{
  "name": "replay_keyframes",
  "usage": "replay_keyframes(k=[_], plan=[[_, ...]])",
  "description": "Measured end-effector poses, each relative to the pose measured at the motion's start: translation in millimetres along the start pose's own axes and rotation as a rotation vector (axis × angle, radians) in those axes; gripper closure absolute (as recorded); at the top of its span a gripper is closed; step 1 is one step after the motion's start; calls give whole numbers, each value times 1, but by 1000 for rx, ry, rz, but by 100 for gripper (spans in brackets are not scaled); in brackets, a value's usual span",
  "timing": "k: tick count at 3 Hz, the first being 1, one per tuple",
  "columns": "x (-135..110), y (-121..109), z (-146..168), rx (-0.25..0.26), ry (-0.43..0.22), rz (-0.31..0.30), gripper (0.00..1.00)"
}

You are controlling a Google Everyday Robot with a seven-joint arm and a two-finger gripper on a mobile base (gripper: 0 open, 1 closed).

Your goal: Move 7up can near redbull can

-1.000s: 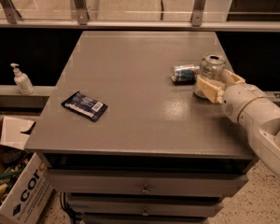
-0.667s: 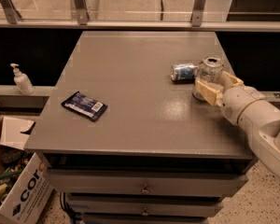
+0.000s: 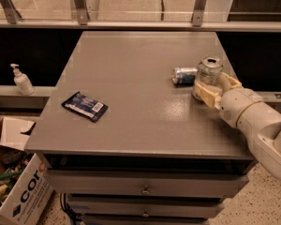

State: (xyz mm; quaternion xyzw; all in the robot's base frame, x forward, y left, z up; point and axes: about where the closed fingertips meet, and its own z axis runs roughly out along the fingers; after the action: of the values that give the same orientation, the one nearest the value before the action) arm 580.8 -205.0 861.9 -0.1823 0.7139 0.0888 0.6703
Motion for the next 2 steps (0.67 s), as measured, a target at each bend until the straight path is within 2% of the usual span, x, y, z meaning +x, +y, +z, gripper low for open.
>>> replay_keyframes(k=[1,2], plan=[[2,5,2,-12,-1,-16,15],[2,6,0,-17,-5,-27,0]])
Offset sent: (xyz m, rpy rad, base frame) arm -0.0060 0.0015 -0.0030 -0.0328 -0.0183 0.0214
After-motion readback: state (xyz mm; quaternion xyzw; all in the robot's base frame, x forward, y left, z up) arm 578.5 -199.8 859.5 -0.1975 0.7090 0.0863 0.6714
